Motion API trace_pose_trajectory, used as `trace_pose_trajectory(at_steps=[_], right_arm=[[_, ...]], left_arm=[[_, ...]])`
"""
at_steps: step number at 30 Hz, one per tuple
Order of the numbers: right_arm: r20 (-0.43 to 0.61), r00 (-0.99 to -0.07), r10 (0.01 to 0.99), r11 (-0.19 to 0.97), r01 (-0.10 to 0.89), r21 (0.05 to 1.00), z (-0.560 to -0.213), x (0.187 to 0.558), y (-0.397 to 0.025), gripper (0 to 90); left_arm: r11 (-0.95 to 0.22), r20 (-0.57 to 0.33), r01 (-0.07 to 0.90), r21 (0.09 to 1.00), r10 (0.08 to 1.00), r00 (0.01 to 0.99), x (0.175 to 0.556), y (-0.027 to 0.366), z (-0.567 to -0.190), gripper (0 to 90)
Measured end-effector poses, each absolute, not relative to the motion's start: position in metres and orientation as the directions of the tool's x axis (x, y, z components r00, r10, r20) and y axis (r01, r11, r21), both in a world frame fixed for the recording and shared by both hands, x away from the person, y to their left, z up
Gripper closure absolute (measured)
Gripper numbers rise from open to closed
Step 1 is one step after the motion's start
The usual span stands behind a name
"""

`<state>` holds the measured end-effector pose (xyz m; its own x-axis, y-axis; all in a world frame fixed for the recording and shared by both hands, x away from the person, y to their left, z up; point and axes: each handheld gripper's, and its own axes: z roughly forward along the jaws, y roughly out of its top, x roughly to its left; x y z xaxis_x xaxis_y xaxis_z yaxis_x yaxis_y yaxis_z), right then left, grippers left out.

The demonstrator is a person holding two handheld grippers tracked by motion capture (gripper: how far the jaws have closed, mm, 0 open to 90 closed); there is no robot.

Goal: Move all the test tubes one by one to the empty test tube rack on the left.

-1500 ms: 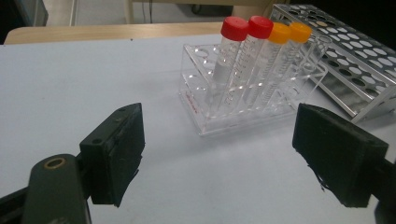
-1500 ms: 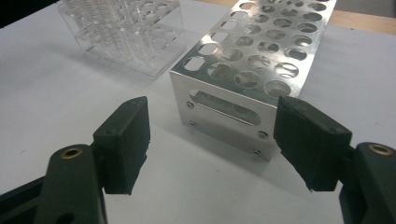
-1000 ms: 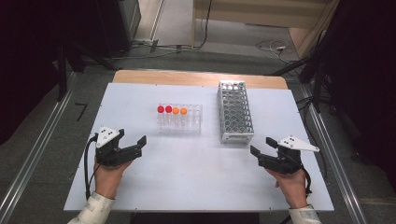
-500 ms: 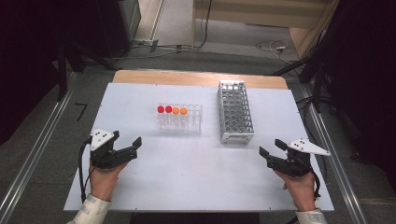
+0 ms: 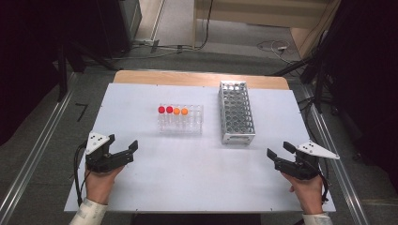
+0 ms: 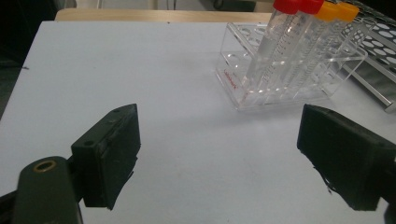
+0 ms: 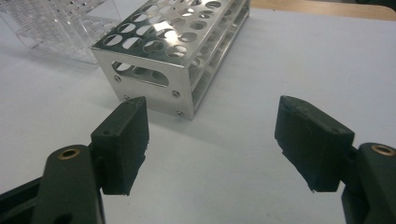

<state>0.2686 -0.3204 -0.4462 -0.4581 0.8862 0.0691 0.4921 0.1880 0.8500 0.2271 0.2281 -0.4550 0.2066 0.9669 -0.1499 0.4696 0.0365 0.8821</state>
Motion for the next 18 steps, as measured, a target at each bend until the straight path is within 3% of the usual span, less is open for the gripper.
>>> trace_pose_trajectory(at_steps=[18], right_arm=[[0.068, -0.41, 0.91, 0.16, 0.496, 0.853, -0.448, 0.263, -0.342, 22.3]], left_arm=[[0.039, -0.141, 0.474, 0.88, 0.973, 0.181, 0.218, 0.238, -0.458, 11.8]])
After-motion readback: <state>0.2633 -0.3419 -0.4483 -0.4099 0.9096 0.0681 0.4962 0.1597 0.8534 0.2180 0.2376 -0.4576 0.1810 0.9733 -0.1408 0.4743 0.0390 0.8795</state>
